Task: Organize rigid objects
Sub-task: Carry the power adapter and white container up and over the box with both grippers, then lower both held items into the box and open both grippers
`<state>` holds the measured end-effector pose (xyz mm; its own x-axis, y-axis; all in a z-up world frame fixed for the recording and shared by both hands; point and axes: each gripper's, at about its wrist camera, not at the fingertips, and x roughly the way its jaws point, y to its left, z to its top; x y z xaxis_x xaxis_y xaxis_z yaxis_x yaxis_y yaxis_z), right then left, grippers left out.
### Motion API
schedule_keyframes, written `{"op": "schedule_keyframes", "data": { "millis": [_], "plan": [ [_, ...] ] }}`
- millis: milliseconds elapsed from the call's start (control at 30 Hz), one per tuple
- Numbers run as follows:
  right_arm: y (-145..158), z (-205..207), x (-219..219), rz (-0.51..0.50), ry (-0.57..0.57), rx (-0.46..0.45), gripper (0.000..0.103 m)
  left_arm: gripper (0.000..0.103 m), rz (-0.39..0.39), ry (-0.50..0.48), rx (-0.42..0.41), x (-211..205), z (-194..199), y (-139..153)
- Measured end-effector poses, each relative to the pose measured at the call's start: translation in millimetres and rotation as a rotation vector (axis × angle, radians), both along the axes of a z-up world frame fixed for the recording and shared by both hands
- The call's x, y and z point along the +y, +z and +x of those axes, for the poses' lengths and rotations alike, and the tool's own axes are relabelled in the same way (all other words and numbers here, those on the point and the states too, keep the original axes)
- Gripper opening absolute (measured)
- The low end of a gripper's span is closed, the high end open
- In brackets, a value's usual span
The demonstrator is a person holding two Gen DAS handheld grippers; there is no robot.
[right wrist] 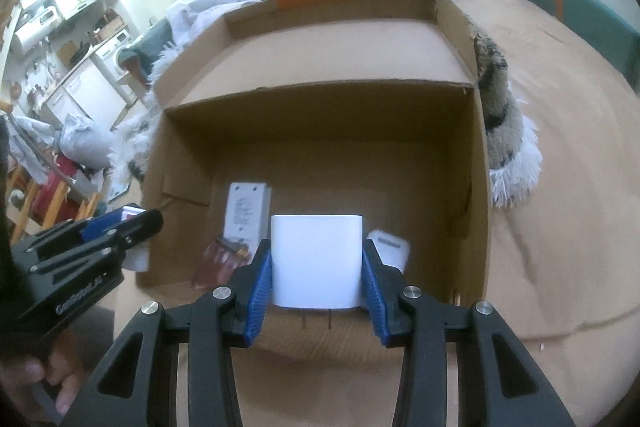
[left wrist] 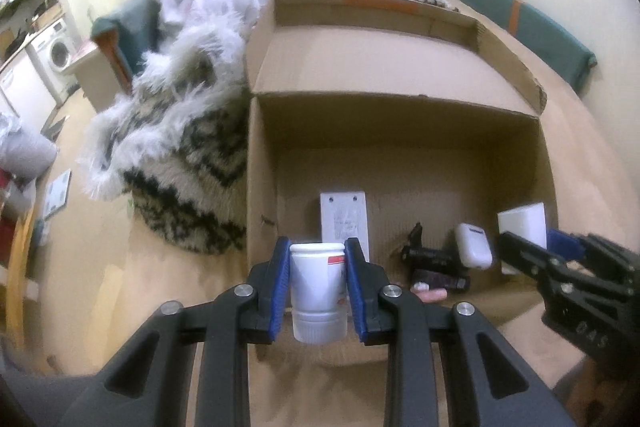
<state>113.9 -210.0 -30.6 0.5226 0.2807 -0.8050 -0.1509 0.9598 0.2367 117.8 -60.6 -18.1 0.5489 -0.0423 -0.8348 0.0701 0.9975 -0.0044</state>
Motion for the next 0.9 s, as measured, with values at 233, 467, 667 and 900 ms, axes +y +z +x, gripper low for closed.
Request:
{"op": "schedule_keyframes", "data": {
  "millis": [233, 467, 667, 900],
  "plan": [
    [-24.5, 28.5, 2.7, -0.019, 0.005, 0.060, 0.044, 0.024, -0.028, -0.059, 0.024, -10.5, 17.1, -23.2],
    [-46.2, 32.2, 1.2, -0.009, -0.027, 0.144, 0.044, 0.024, -0.027, -0.042, 0.100, -9.2, 17.0, -50.4],
    [-61.2, 38.4, -3.2, -0.032, -0.072, 0.199, 0.044, 0.024, -0.048, -0.001, 0.128, -1.1, 22.5, -58.6],
    [-67.8, 42.2, -10.2, -0.025, -0.111, 0.220, 0.044, 0.024, -0.036, -0.004, 0.133, -3.8, 22.3, -59.9]
  ]
}}
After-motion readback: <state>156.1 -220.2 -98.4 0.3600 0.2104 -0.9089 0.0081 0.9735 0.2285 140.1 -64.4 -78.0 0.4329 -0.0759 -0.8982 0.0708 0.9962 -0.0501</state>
